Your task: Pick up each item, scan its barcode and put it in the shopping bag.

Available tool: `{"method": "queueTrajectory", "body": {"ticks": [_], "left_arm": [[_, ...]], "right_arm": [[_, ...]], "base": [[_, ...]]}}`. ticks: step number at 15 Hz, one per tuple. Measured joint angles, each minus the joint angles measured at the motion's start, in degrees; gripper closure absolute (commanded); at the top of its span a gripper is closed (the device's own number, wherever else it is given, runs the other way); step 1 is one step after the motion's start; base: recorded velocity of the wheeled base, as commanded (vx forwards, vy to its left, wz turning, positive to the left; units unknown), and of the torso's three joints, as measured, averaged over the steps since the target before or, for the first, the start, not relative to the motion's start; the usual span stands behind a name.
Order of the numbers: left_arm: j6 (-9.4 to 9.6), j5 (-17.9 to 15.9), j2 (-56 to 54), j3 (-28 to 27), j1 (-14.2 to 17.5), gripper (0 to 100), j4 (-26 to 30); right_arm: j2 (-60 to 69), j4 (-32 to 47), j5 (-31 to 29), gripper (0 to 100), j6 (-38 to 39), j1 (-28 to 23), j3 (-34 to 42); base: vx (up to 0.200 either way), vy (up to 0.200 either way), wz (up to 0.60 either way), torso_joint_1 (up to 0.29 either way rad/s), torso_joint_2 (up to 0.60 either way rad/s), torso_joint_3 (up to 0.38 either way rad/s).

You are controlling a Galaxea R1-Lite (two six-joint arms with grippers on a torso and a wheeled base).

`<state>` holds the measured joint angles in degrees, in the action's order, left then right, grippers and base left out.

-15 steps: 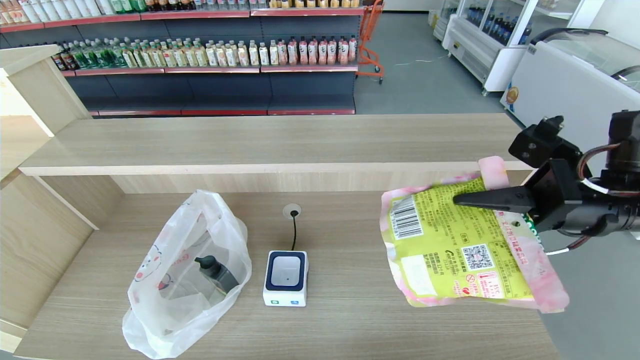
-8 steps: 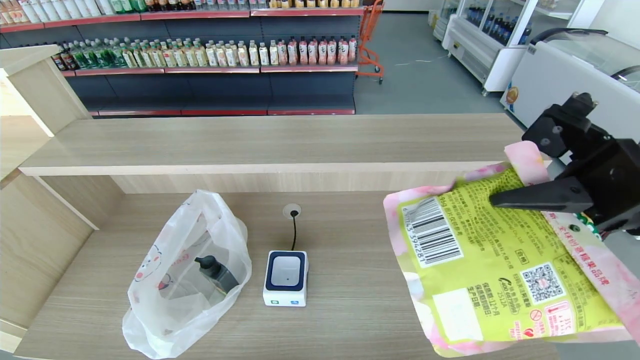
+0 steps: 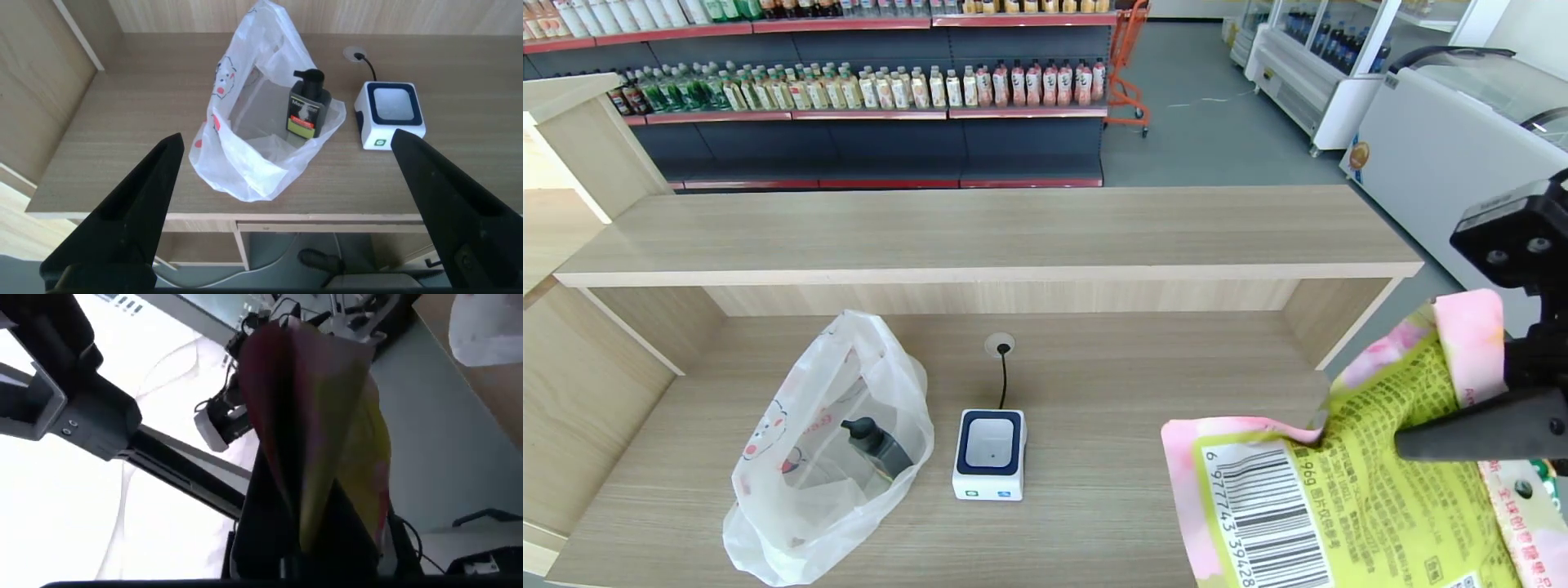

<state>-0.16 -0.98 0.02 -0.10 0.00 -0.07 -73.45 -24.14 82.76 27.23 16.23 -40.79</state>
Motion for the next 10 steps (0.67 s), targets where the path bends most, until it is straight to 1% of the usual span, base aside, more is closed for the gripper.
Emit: {"method": "queueTrajectory", "body": {"ticks": [3, 5, 8, 10], "left_arm": [[0.00, 0.00, 0.00, 0.00, 0.00, 0, 0.00], [0.00, 0.00, 0.00, 0.00, 0.00, 0, 0.00], [-0.02, 0.00, 0.00, 0.00, 0.00, 0, 0.00], [0.00, 0.00, 0.00, 0.00, 0.00, 0, 0.00]], "right_arm": [[2.21, 0.35, 0.00, 100, -7.20, 0.39, 3.15], [2.65, 1.87, -0.05, 100, -15.47, 0.44, 4.11], [2.67, 6.57, -0.18, 100, -25.95, -0.35, 5.16], [2.65, 8.19, -0.27, 100, -32.65, -1.21, 7.63]], "base": [[0.000, 0.000, 0.00, 0.000, 0.00, 0.000], [0.000, 0.000, 0.00, 0.000, 0.00, 0.000], [0.000, 0.000, 0.00, 0.000, 0.00, 0.000], [0.000, 0.000, 0.00, 0.000, 0.00, 0.000]]}}
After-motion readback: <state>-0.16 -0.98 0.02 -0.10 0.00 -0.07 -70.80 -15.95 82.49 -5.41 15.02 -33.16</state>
